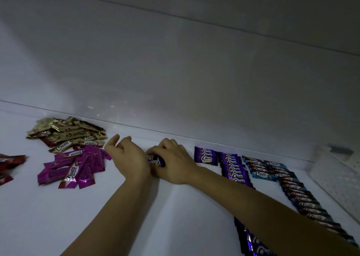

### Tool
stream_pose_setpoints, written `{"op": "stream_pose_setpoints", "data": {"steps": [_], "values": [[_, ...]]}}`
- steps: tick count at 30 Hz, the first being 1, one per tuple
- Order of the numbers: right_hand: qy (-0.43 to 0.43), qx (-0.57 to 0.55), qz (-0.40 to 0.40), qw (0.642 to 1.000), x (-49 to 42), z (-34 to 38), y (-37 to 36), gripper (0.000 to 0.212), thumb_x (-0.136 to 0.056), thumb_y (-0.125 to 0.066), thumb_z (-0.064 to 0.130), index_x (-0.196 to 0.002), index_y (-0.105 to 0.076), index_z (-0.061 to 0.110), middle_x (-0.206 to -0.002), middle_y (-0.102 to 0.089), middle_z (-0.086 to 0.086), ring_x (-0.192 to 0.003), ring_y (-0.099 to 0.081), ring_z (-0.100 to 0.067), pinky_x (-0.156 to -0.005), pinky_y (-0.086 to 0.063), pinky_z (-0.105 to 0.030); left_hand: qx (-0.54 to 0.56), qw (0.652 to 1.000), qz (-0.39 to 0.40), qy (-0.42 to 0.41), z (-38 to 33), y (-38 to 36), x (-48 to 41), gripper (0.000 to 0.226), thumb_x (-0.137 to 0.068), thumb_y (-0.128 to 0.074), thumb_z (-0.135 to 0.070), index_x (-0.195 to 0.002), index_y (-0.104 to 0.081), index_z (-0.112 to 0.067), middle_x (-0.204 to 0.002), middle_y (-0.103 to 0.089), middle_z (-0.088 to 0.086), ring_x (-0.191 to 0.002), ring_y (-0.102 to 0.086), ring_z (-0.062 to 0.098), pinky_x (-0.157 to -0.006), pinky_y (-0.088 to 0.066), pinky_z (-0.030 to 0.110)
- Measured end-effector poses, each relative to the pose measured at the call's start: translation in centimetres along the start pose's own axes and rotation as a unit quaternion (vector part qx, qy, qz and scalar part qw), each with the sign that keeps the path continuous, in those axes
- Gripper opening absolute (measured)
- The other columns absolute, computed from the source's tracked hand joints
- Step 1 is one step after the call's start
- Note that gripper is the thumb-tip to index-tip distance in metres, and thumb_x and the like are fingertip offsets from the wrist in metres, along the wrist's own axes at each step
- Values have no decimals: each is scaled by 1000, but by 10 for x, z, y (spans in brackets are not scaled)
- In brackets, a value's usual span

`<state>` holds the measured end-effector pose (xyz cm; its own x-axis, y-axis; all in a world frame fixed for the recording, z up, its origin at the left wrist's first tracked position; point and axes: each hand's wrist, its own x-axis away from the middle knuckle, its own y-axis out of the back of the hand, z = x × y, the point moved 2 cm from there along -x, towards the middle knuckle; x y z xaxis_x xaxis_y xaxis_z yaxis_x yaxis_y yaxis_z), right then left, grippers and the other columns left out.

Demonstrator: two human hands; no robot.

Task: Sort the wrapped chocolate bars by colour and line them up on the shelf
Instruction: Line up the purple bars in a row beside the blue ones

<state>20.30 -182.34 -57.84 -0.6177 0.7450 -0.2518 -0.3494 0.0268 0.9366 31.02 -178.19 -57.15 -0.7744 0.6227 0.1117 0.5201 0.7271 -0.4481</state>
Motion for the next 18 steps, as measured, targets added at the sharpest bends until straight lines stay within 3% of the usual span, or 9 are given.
{"op": "stream_pose_setpoints", "data": {"steps": [2, 5, 10, 13, 18], "values": [[-5, -14, -43, 999, -2, 3, -1, 40, -80, -65, 48, -107, -62, 18, -97, -51, -2, -97, -45, -19, -80, -37, -33, 2, 1000, 3, 5, -1, -1, 0, 23, -98, -34, -14, -115, -48, -21, -105, -60, -2, -95, -56, 14, -86, -44, 32], [-36, -25, -102, 994, -1, 2, 0, 36, -75, -71, 47, -84, -62, 13, -85, -53, -3, -78, -49, -19, -63, -35, -31, 6, 1000, 9, 21, -2, -3, 0, 22, -96, -35, -12, -100, -55, -19, -98, -63, -1, -90, -58, 14, -86, -46, 33], [-37, -27, -108, 993, 2, 6, 3, 37, -73, -71, 47, -74, -48, 18, -74, -50, 5, -63, -46, -17, -55, -32, -30, 11, 998, 38, 46, -1, -3, 1, 29, -96, -35, -10, -84, -56, -25, -86, -64, -4, -78, -60, 8, -78, -48, 30], [-39, -3, -121, 992, 3, 6, 3, 38, -77, -64, 52, -71, -40, 23, -61, -44, 9, -59, -42, -16, -51, -24, -27, 9, 998, 44, 51, -1, -2, 0, 26, -97, -36, -11, -87, -55, -24, -86, -63, -5, -76, -59, 7, -71, -47, 27], [-18, 23, -138, 990, 0, 6, 3, 42, -76, -58, 49, -55, -32, 23, -51, -38, 8, -49, -38, -13, -46, -19, -25, 18, 990, 93, 101, 0, -6, 1, 12, -99, -41, -16, -106, -50, -14, -87, -62, -3, -82, -59, 11, -77, -47, 28]]}}
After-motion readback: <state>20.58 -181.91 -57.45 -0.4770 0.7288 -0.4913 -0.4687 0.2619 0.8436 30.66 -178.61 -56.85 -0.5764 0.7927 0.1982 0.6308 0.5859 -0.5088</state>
